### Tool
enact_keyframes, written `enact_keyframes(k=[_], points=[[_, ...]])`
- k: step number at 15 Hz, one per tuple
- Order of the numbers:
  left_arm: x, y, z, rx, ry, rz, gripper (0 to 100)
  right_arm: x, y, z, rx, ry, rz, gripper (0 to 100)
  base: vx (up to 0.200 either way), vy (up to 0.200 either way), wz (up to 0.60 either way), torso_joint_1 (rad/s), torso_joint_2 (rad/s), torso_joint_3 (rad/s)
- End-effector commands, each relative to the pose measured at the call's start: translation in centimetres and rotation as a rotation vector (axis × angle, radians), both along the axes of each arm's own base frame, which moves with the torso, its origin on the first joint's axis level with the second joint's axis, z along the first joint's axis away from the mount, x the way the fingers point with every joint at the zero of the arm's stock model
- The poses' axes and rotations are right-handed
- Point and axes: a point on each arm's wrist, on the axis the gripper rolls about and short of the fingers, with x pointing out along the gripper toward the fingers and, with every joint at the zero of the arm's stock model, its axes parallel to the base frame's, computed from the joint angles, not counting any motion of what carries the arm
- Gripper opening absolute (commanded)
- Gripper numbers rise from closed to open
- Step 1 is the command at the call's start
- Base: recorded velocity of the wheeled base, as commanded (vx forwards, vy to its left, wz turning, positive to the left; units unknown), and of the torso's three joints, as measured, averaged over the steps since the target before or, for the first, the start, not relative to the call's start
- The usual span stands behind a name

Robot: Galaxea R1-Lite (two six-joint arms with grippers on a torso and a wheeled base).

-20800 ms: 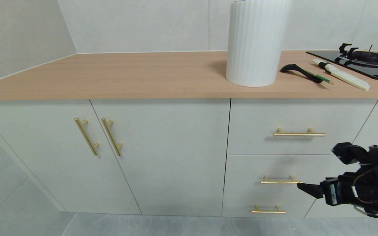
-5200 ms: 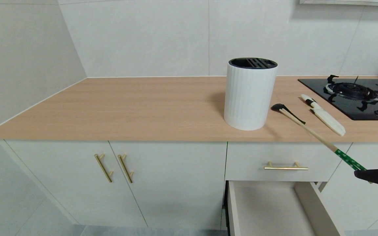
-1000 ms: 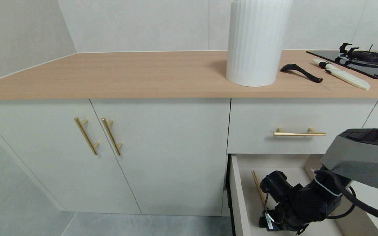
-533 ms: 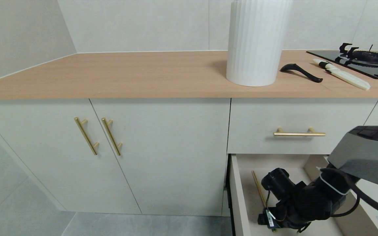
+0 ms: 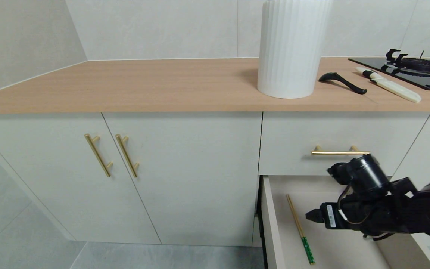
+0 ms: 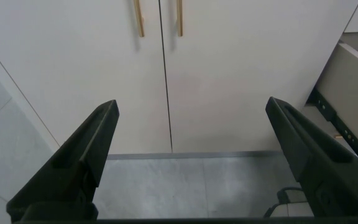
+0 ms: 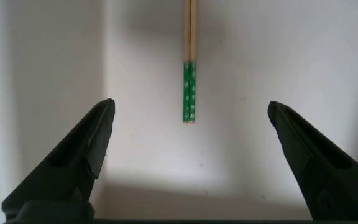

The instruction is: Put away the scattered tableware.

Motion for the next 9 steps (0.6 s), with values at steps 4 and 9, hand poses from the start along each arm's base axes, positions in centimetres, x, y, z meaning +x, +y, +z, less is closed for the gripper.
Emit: enact_keyframes(k=[4, 9], points=[[0.0, 0.0, 0.0, 0.000, 0.000, 0.000, 100, -4.9, -5.0, 8.9, 0.011, -0.319, -0.003, 100, 0.000, 0.000, 0.00, 0.000, 0.00, 0.000], [0.0, 0.0, 0.0, 0.000, 0.000, 0.000, 100, -7.2, -5.9, 10.8, -0.017, -0.423, 0.031, 100, 0.000, 0.000, 0.00, 0.000, 0.00, 0.000]])
